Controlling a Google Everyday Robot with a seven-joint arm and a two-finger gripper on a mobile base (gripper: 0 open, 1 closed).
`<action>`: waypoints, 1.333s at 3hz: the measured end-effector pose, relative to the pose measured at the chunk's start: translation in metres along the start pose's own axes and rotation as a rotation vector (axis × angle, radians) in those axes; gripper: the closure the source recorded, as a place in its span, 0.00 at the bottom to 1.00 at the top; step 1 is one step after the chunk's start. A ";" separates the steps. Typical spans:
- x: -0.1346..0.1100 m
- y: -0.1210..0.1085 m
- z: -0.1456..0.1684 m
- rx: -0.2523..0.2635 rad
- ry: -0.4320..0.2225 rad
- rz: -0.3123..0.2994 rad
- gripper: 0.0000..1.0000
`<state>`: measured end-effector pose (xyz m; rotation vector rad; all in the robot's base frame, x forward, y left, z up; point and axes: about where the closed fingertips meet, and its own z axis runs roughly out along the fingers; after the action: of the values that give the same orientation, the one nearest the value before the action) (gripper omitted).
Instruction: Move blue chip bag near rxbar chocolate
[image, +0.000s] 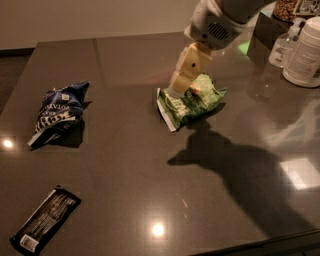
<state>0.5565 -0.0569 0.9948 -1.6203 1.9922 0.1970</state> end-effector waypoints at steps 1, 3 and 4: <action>-0.037 0.022 0.034 -0.025 0.018 -0.065 0.00; -0.091 0.037 0.113 -0.070 0.085 -0.096 0.00; -0.113 0.037 0.143 -0.101 0.086 -0.086 0.00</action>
Offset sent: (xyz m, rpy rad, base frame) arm 0.0068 0.1482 -0.0654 -0.1397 0.0214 0.0990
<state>0.5809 0.1134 0.9244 -1.8020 2.0006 0.2010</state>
